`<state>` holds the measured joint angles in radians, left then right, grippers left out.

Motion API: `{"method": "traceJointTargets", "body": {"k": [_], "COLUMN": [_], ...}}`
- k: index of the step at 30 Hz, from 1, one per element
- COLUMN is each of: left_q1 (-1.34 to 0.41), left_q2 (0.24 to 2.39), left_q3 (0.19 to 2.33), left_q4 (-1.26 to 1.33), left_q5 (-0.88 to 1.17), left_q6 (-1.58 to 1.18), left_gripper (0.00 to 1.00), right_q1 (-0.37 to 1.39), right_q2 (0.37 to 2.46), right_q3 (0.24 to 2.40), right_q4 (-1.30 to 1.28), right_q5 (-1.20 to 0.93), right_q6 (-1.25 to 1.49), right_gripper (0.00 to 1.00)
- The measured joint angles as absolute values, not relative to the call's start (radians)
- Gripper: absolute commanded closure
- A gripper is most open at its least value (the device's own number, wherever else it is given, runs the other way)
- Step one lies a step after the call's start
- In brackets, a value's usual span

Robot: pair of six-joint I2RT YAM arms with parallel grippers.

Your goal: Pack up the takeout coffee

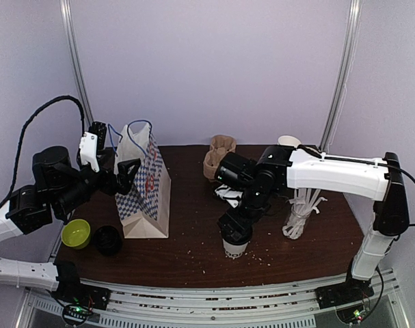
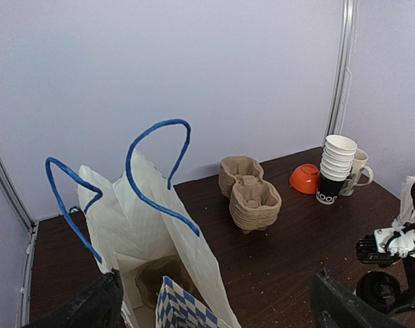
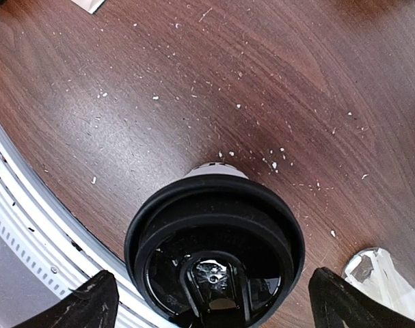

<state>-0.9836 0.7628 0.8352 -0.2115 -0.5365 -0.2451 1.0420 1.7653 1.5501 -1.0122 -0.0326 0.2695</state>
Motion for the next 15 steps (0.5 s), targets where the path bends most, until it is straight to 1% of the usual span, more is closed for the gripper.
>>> {"method": "traceJointTargets", "body": {"k": [15], "left_q1": [-0.984], "left_q2": [0.762], "left_q3": [0.830], "left_q4": [-0.211], "left_q5": [-0.537], "left_q6": [-0.253], "left_gripper": [0.02], "right_q1": [1.027], "right_q2": [1.765], "right_q3": [1.495], "right_q4": [-0.997], "right_q5": [-0.065], "right_q6": [0.261], "right_gripper": [0.00]}}
